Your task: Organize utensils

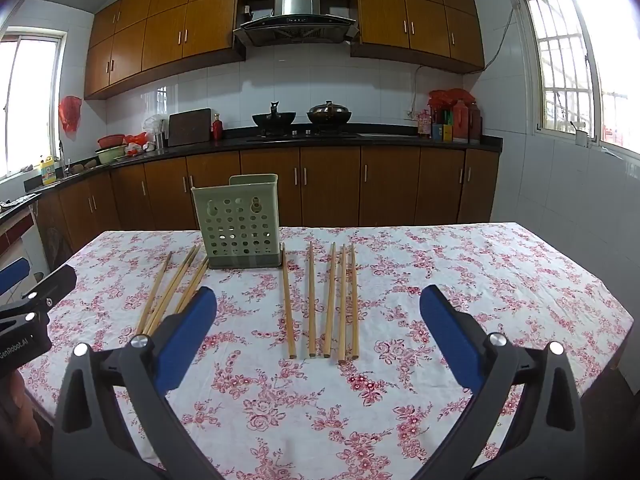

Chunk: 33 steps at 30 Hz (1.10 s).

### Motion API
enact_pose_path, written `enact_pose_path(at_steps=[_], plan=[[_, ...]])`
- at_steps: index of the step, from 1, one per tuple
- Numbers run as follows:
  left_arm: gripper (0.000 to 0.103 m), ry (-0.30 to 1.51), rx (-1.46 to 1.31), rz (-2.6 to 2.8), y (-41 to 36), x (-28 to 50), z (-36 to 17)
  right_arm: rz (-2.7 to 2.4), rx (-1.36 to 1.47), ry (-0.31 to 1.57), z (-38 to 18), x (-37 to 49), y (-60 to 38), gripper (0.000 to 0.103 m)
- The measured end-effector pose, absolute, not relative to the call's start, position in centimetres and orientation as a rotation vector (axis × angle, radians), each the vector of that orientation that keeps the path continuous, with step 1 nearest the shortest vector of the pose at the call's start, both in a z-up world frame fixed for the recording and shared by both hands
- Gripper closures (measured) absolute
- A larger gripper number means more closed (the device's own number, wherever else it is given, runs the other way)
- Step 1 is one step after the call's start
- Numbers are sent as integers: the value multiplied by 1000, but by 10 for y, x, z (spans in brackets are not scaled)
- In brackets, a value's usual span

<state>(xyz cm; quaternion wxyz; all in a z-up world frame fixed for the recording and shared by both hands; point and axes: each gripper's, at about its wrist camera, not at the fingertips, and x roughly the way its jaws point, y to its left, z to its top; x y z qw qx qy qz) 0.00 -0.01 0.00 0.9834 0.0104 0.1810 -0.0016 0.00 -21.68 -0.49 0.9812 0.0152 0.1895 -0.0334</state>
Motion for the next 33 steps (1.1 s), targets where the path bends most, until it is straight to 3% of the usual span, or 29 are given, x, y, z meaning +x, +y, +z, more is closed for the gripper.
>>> enact_pose_path(at_steps=[33], plan=[[2, 364, 21, -4, 2, -3, -2, -66, 37, 383, -6, 1, -217, 4]])
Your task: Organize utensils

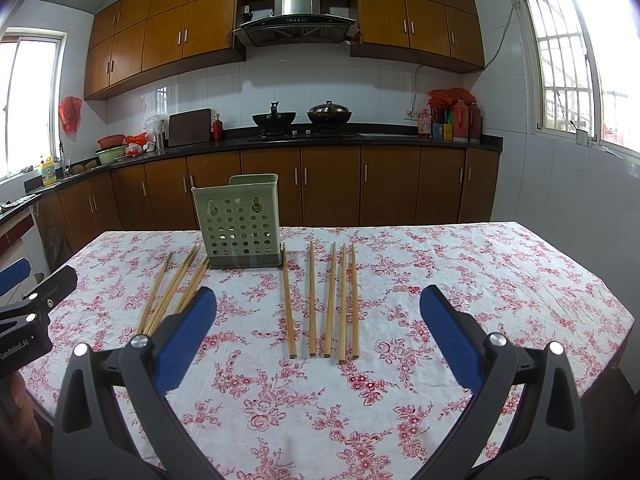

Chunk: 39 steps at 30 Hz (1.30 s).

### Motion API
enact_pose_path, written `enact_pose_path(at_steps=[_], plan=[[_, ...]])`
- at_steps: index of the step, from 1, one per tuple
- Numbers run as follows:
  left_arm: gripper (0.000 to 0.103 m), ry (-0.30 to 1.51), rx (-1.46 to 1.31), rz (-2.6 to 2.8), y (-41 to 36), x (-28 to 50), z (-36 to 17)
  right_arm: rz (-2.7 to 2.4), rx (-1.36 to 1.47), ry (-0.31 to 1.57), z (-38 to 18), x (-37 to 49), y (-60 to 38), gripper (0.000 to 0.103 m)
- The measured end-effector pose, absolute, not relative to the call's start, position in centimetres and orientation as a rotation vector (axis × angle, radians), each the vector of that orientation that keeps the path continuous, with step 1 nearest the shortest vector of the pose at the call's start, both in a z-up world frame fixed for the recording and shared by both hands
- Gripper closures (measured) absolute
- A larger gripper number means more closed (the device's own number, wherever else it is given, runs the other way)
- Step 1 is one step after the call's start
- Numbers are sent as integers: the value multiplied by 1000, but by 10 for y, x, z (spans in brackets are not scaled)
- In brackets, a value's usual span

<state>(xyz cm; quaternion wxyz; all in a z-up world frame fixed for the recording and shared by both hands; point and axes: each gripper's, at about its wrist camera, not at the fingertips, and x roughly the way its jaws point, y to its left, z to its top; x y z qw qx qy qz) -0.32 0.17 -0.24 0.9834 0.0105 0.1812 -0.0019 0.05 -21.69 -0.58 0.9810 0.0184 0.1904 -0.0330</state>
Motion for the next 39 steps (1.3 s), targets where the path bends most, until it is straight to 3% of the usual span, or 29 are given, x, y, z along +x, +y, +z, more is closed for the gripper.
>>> enact_pose_path(at_steps=[16, 27, 28, 32, 36, 39], plan=[[2, 389, 21, 7, 3, 3, -8, -68, 52, 422, -12, 15, -221, 4], [2, 586, -37, 121, 39, 56, -30, -132, 155, 678, -42, 83, -263, 4], [2, 602, -46, 127, 43, 60, -32, -145, 166, 705, -46, 91, -268, 7], [2, 667, -65, 148, 53, 77, -40, -162, 192, 803, -63, 122, -282, 42], [4, 733, -98, 134, 63, 96, -48, -142, 203, 872, -78, 150, -285, 62], [20, 771, -108, 106, 65, 107, -52, -151, 186, 903, -87, 165, -284, 73]])
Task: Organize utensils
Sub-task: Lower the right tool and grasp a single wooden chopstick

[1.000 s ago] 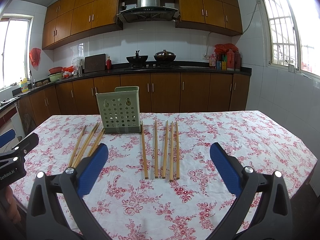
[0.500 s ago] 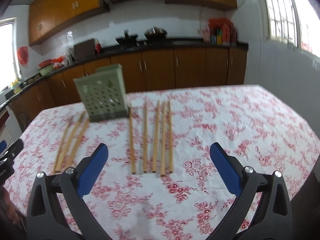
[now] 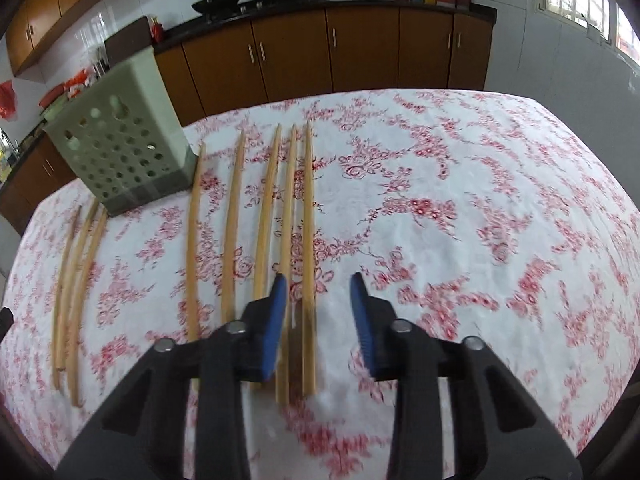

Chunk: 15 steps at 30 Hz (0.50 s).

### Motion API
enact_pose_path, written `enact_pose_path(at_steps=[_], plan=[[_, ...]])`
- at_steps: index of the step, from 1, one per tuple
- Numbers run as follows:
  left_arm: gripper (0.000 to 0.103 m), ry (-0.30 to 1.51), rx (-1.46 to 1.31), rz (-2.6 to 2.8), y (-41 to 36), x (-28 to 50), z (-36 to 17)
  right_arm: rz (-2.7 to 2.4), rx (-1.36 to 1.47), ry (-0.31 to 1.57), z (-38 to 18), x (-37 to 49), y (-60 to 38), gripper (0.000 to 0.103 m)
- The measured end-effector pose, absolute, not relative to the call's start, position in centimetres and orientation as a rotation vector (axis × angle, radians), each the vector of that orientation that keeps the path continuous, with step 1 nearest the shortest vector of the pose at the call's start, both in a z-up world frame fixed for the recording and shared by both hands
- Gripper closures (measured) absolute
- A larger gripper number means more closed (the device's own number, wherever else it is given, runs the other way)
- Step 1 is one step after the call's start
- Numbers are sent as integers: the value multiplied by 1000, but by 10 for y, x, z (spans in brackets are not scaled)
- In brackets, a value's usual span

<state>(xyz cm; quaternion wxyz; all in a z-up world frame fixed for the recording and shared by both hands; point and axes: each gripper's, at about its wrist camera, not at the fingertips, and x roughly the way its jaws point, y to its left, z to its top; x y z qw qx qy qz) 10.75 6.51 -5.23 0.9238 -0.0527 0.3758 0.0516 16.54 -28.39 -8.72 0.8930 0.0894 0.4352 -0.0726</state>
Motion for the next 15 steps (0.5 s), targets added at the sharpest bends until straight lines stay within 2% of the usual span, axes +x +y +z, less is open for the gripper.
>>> enact_pose_path(at_steps=[2, 4, 7, 10, 15], plan=[[30, 792, -116, 86, 65, 116, -56, -152, 179, 919, -91, 172, -284, 78], [34, 819, -126, 61, 65, 124, -60, -156, 170, 942, -97, 177, -283, 82], [45, 851, -117, 40, 60, 135, -68, -172, 122, 919, -100, 180, -279, 94], [60, 895, -116, 18, 55, 147, -76, -180, 139, 911, -101, 180, -284, 95], [64, 919, -116, -30, 43, 158, -81, -185, 129, 906, -102, 182, -286, 95]])
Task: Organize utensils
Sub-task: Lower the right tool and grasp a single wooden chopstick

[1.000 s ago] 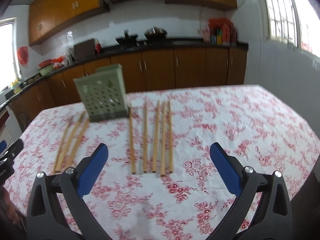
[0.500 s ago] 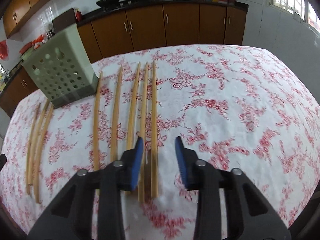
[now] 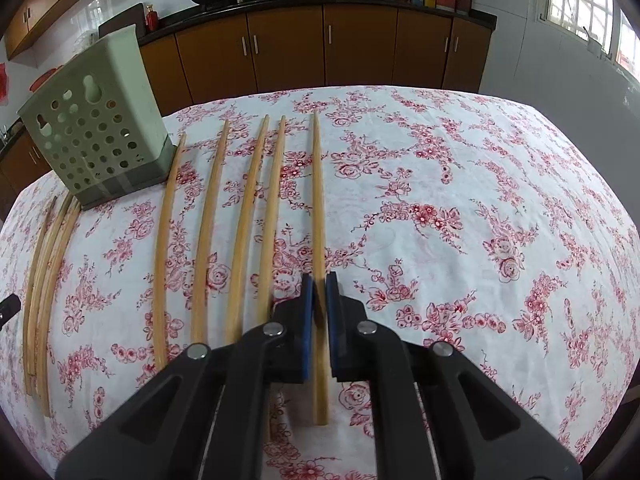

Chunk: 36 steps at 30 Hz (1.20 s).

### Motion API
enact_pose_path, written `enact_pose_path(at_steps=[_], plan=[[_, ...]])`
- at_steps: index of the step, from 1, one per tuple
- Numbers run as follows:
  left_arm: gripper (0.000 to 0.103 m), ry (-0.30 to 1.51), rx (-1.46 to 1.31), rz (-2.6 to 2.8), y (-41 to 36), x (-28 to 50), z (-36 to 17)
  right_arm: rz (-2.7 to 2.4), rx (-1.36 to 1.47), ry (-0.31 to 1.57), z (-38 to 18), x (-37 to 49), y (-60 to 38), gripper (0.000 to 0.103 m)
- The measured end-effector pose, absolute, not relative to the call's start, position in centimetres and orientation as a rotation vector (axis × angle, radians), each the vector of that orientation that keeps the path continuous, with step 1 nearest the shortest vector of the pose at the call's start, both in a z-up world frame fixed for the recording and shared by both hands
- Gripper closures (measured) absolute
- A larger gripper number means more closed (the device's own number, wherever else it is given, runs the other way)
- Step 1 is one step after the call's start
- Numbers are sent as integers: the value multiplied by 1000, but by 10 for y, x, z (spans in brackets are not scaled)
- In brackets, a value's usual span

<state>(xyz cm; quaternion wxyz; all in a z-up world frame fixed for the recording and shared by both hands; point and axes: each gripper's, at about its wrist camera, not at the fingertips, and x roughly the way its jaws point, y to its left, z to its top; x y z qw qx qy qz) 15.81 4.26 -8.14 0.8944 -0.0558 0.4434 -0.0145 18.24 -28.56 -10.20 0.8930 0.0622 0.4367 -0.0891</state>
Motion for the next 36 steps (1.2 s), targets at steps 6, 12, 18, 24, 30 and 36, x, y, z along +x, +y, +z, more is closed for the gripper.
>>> enact_pose_path(at_steps=[6, 12, 18, 24, 30, 36], plan=[[91, 947, -85, -20, 35, 164, -89, -185, 116, 900, -102, 182, -285, 95], [95, 931, -49, 24, 45, 185, -86, -188, 120, 894, -101, 187, -288, 95], [95, 917, -68, 13, 63, 198, -85, -220, 131, 885, -104, 193, -297, 95], [95, 897, -60, -24, 60, 177, -87, -207, 139, 889, -103, 188, -299, 94], [94, 902, -65, -24, 64, 163, -87, -200, 147, 894, -100, 178, -298, 93], [72, 900, -50, -8, 66, 149, -88, -190, 143, 900, -99, 166, -295, 87]])
